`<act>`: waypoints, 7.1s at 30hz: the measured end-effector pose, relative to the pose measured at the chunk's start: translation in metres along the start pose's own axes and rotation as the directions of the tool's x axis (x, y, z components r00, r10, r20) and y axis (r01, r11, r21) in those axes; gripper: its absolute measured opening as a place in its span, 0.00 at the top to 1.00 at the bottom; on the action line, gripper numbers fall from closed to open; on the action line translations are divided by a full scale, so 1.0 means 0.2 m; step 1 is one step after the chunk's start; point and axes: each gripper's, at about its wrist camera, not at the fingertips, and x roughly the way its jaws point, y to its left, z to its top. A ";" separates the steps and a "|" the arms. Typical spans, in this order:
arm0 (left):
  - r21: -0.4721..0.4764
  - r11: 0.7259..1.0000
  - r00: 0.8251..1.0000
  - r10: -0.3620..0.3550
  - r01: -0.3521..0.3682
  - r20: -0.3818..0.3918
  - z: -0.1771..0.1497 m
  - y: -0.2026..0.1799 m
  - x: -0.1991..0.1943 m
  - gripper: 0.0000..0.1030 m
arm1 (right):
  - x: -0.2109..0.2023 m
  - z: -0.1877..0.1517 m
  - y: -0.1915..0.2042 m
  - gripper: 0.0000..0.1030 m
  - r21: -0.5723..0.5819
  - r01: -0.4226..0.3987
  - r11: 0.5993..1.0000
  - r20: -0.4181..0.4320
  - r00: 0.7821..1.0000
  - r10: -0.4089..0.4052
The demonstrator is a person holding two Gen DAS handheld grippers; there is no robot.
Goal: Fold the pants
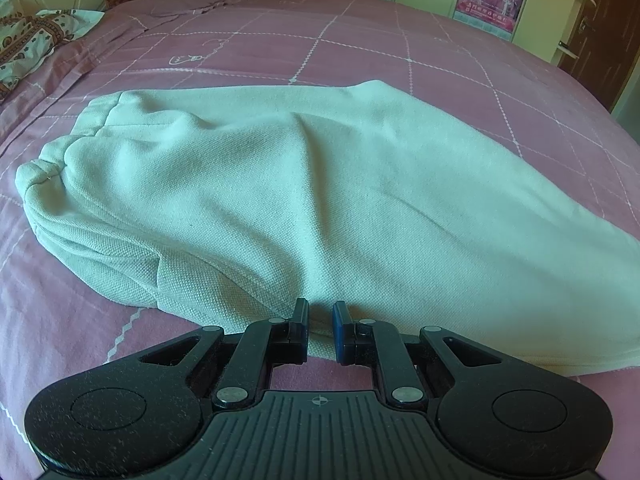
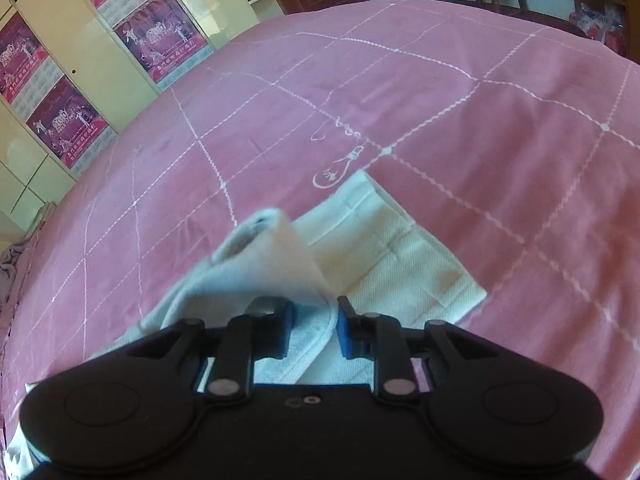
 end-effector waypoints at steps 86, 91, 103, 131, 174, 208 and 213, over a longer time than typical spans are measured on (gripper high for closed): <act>0.236 0.941 0.968 -0.251 0.245 -0.005 0.36 -1.03 0.30 0.87 | 0.41 -0.18 0.91 0.67 -0.692 -0.253 0.676 -0.177 0.968 0.181; 0.220 0.942 0.968 -0.250 0.252 -0.037 0.30 -0.96 0.27 0.87 | 0.46 -0.24 1.00 0.67 -0.765 -0.322 0.558 -0.262 0.947 0.188; 0.207 0.956 0.978 -0.206 0.209 -0.036 0.48 -1.01 0.44 0.87 | 0.49 -0.35 1.13 0.80 -0.850 -0.426 0.310 -0.385 0.904 0.185; 0.302 0.926 0.973 -0.230 0.228 -0.030 0.23 -1.15 0.26 0.87 | 0.22 -0.13 0.36 0.84 -0.624 -0.125 0.771 -0.100 0.992 0.080; 0.365 0.904 0.972 -0.235 0.222 -0.009 -0.16 -1.43 -0.10 0.87 | -0.19 0.02 -0.24 0.75 -0.238 0.029 0.971 0.033 0.999 -0.022; 0.375 0.895 0.959 -0.278 0.241 0.047 -0.14 -0.90 -0.25 0.87 | 0.02 -0.38 0.99 0.93 -0.362 -0.618 0.697 -0.496 0.761 0.418; 0.168 0.976 0.984 -0.156 0.140 0.090 0.09 -0.48 -0.18 0.87 | 0.03 -0.60 1.14 0.93 -0.388 -0.604 0.696 -0.506 0.771 0.387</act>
